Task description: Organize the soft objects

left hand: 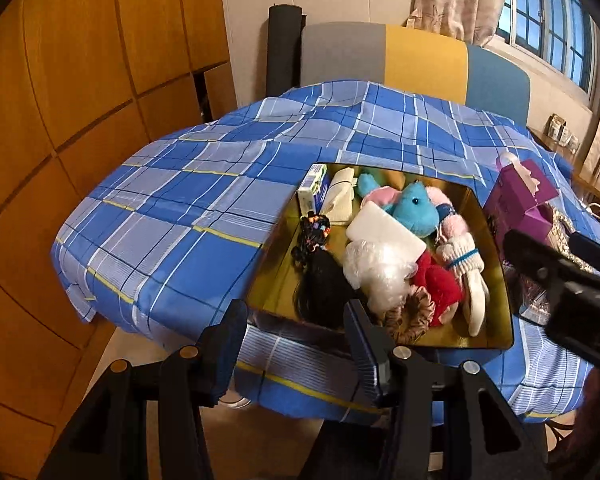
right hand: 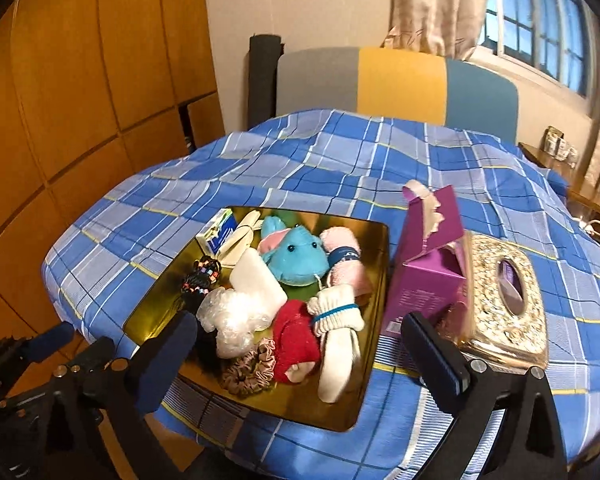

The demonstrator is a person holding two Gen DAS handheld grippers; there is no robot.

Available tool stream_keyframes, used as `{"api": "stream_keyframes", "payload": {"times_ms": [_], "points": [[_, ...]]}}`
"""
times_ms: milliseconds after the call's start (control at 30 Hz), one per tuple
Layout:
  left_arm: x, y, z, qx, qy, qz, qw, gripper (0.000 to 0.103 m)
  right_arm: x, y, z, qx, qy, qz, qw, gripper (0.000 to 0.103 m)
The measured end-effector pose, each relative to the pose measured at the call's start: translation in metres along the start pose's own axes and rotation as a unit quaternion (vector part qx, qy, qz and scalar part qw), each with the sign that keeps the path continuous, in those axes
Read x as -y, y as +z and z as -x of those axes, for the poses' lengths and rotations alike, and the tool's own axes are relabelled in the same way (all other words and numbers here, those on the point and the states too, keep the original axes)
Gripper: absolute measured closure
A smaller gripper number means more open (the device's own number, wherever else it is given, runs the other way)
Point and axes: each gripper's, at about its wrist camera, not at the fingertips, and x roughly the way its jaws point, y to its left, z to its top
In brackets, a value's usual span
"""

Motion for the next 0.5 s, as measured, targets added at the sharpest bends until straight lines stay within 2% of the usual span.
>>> {"api": "stream_keyframes", "payload": {"times_ms": [167,333,500], "points": [[0.002,-0.007,0.008,0.005,0.006,-0.002,1.0000,0.052,0.002,-0.008,0.013,0.015,-0.019,-0.009,1.000,0.000],[0.013,-0.004,0.025,0.027,0.024,-0.005,0.9993,0.052,0.003,-0.016,0.026,0.030,-0.049,-0.007,0.998,0.000],[0.021,0.007,0.035,0.030,0.002,-0.001,0.9995,0.052,0.011,-0.020,0.033,0.024,-0.069,-0.019,0.997,0.000]]}}
